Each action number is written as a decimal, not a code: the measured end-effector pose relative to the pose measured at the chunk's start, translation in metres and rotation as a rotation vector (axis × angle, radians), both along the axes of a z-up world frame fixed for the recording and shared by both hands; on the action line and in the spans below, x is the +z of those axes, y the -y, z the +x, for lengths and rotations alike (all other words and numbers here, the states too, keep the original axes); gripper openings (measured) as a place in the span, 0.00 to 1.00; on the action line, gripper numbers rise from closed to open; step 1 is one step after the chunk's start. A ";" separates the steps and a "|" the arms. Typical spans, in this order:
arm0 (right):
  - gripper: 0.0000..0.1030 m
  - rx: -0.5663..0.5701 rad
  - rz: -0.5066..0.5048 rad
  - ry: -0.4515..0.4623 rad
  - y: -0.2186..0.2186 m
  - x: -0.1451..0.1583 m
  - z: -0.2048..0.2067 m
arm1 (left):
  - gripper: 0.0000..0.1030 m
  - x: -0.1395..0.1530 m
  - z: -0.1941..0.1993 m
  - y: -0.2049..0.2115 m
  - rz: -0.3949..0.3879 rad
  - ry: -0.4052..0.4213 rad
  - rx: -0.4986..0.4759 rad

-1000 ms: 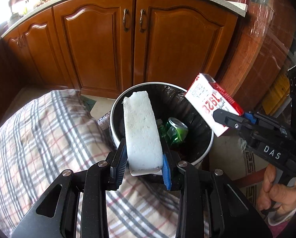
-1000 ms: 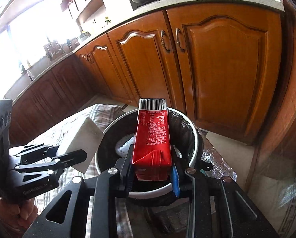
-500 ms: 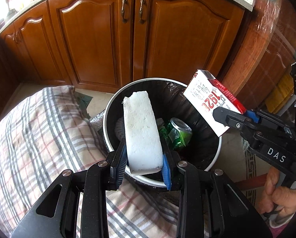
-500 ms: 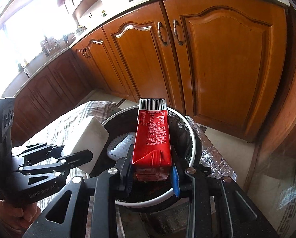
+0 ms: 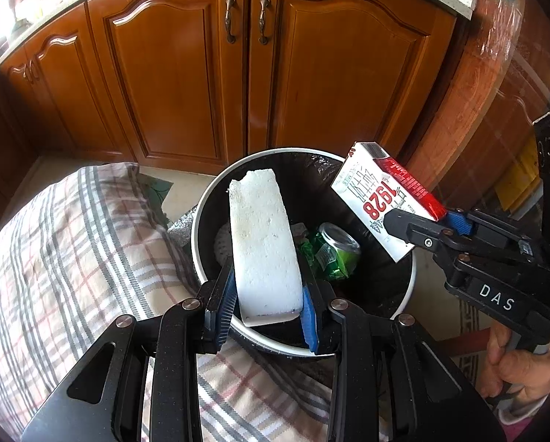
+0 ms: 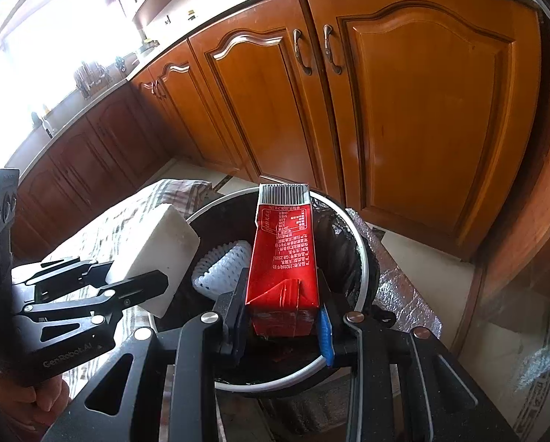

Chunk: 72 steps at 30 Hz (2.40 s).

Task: Collect trash

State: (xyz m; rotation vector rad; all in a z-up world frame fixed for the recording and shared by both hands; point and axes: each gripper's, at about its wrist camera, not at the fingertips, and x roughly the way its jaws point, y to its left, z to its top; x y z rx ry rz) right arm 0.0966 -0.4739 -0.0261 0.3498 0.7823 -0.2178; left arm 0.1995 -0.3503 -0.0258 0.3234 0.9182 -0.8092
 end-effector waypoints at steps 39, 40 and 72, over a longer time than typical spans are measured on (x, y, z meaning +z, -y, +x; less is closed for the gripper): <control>0.47 -0.035 0.048 0.017 0.009 -0.004 0.004 | 0.69 0.008 0.007 -0.030 -0.104 -0.026 0.028; 0.49 -0.039 0.058 0.032 0.008 -0.003 0.001 | 0.70 0.009 0.006 -0.034 -0.112 -0.024 0.034; 1.00 -0.106 -0.148 0.355 -0.148 0.063 -0.120 | 1.00 0.046 -0.103 -0.240 -0.344 0.335 0.329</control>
